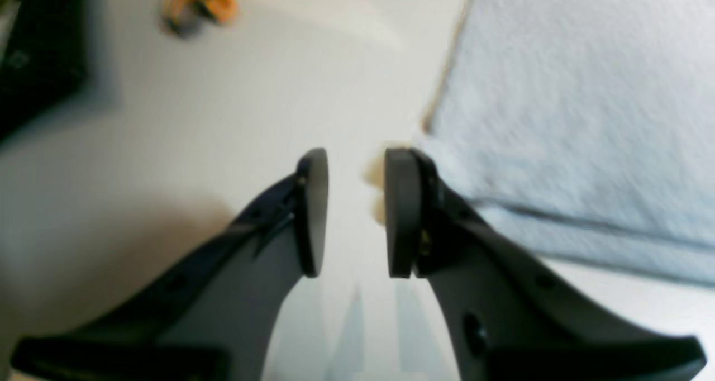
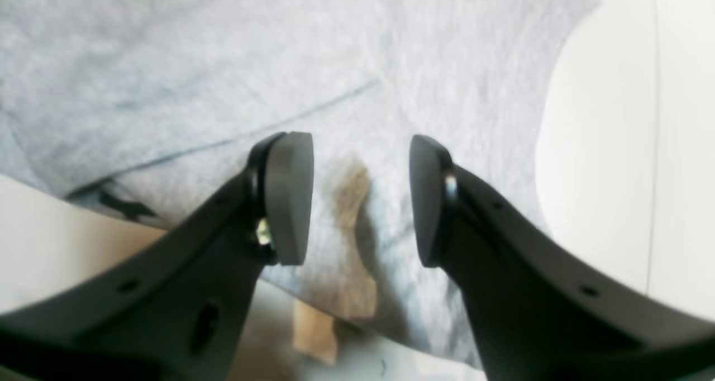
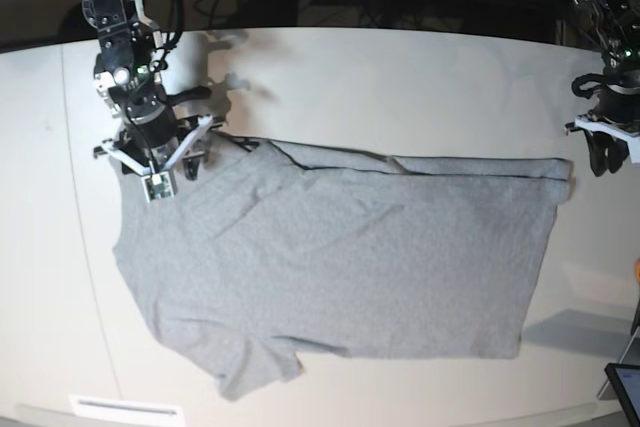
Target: Fold the T-shirt properly
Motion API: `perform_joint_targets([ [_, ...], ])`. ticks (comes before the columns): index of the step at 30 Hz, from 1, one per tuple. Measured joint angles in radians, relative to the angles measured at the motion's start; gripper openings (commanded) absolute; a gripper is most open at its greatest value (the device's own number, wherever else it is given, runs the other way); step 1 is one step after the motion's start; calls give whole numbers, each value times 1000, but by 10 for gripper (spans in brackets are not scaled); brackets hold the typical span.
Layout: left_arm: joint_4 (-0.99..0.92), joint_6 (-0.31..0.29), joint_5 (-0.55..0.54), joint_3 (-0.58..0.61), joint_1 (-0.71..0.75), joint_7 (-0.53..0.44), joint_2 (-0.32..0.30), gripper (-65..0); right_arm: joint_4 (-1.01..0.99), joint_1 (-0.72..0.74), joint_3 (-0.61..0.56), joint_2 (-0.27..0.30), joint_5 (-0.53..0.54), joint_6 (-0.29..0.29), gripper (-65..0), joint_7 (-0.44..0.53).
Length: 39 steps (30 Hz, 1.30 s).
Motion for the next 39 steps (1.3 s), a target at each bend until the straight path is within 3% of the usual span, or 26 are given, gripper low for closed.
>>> perform_joint_targets([
  [2,-5,5,-9,-2,-34,58,10,-467,0,-1,0,2,0,0,-373,-3],
  [8,-43,8,-221,-5,-103,195,-6,-465,0,-10,-10,-20,0,8,-371,-2],
  [19,-102,8,-233,-8,-137,198,4,-464,1,-41,-5,-17,0,7,-379,0],
  [21,-157,11,-232,-8,-163,198,3,-422,1,-40,-5,-18,0,7,-379,3],
  [23,-204,8,-235,-7,-180,197,2,-339,1,-40,-6,-18,0,7,-379,3],
  [25,-234,11,-232,-7,-189,199,2,-312,1,-40,-6,-17,0,7,-379,3],
  [39,-246,10,-232,-1,-228,196,4,-316,1,-43,-6,-20,0,7,-379,3],
])
